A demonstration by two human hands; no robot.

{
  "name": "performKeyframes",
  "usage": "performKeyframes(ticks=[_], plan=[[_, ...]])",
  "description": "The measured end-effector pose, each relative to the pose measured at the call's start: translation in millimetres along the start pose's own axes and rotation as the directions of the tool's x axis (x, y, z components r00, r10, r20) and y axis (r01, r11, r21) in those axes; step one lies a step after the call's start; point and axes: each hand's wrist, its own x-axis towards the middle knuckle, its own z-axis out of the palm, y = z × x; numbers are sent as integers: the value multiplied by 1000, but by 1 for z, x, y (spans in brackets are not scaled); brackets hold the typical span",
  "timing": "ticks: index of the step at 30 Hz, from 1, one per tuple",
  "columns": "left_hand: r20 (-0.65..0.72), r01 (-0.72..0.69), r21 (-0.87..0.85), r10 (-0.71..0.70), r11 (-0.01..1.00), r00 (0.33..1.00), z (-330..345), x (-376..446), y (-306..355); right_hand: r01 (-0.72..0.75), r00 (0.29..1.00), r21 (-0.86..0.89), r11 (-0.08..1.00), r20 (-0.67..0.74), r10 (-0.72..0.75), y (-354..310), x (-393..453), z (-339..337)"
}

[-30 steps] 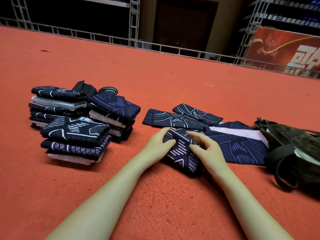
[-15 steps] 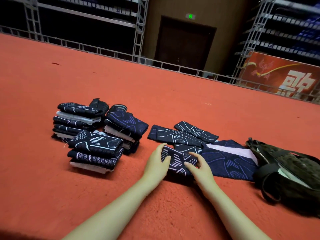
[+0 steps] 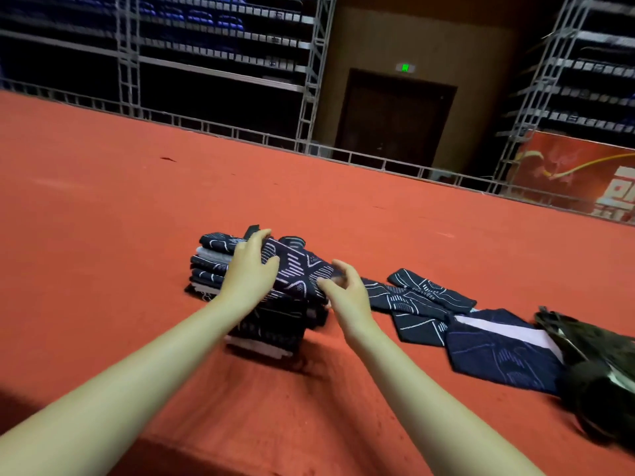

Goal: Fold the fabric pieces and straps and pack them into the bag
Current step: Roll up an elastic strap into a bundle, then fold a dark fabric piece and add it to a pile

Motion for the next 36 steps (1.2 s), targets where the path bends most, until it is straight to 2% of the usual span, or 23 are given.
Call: performKeyframes(ticks=[2,4,5,7,10,12,15,21,27,29,32,36], plan=[[26,43,111,-47,993,999,-5,-2,-22,5,1000,-119,993,-7,-6,11,-3,19],[110,53,327,-94,943,989,-1,-12,-46,1,999,-287,958,41,11,26,-10,31],[149,69,404,-140,912,979,1,-18,-56,-21,997,-332,943,63,44,34,-14,34],[162,88,448,-177,890,971,3,-26,-65,-59,994,-339,939,70,88,41,-21,33],[90,-86,473,49,877,995,1,-25,-59,11,995,-352,936,100,26,39,-22,18],[102,-216,492,190,843,976,0,-22,-52,45,995,-375,926,102,-7,39,-20,1],[157,-316,523,275,791,948,4,-25,-44,68,995,-441,895,96,-29,46,-21,-35],[174,-400,409,360,820,917,28,-39,-15,-39,999,-589,807,-49,13,82,-24,-133],[244,-473,222,421,853,874,86,-61,36,-280,940,-737,615,-340,20,116,-40,-230],[280,-474,154,421,867,863,116,-71,45,-285,940,-768,573,-341,12,124,-47,-253],[379,-430,89,369,899,849,163,-85,53,-204,967,-758,619,-255,6,132,-46,-275],[493,-301,16,255,954,832,222,-101,54,-102,988,-729,676,-156,-19,138,-34,-294]])
